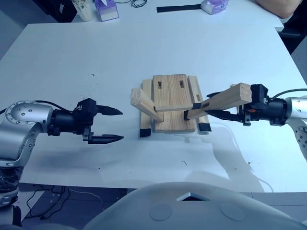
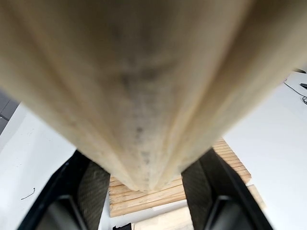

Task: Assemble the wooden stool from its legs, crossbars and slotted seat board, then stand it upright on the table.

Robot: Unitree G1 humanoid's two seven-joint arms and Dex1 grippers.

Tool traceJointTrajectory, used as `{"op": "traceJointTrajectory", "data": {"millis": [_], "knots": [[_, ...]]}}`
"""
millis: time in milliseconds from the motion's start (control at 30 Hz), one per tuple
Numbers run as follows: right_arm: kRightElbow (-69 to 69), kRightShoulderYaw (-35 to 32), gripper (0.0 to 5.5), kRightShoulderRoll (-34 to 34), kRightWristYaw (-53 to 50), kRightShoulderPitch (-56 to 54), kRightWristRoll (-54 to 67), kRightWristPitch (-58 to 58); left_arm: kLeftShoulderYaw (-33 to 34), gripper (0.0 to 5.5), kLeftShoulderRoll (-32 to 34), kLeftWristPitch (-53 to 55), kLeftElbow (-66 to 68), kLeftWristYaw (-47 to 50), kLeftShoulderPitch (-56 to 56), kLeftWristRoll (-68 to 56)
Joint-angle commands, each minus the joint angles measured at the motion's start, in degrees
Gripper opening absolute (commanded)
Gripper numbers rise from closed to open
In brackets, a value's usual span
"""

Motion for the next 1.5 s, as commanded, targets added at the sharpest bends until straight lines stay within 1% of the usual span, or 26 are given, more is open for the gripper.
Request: {"op": "traceJointTrajectory", "data": {"millis": [33, 233, 433, 633, 733, 933, 1067, 1267, 1500], "knots": [[4.3, 4.1, 2.02, -3.8, 5.6, 1.4, -3.8, 1.0, -0.7, 4.35, 0.8, 1.2, -0.6, -0.7, -1.3, 0.0], [8.0, 6.9, 2.02, -7.0, 11.7, -2.5, -3.9, 1.2, -0.2, 4.35, -0.2, 2.4, -3.2, 0.8, 0.0, -0.6], [8.2, 7.9, 2.02, -7.1, 13.0, -5.5, -1.9, 3.1, 1.1, 4.35, -2.0, 4.5, -8.6, 4.4, 2.4, -2.4], [6.3, 7.9, 2.02, -8.0, 14.3, -4.6, -2.1, 2.1, 2.3, 4.35, -3.5, 6.3, -14.7, 8.8, 4.6, -4.1], [4.9, 7.6, 2.02, -8.5, 14.6, -3.4, -2.5, 1.0, 1.8, 4.35, -4.6, 7.6, -17.2, 12.0, 2.7, -5.0], [4.2, 7.1, 2.02, -8.7, 13.8, -0.6, -4.4, -2.0, 0.0, 4.35, -6.4, 11.4, -19.7, 17.6, -4.5, -7.7], [4.1, 7.0, 2.02, -8.8, 13.2, 0.7, -5.4, -3.6, -0.7, 4.35, -6.2, 12.1, -20.1, 18.3, -5.9, -7.8], [4.1, 6.9, 2.02, -8.8, 12.1, 0.7, -5.1, -4.0, -1.8, 4.35, -5.5, 10.8, -19.7, 17.2, -5.0, -6.1], [2.8, 7.9, 2.02, -9.4, 12.7, 1.2, -5.3, -4.3, -4.2, 4.35, -7.5, 12.2, -19.3, 20.0, -7.2, -6.3]]}}
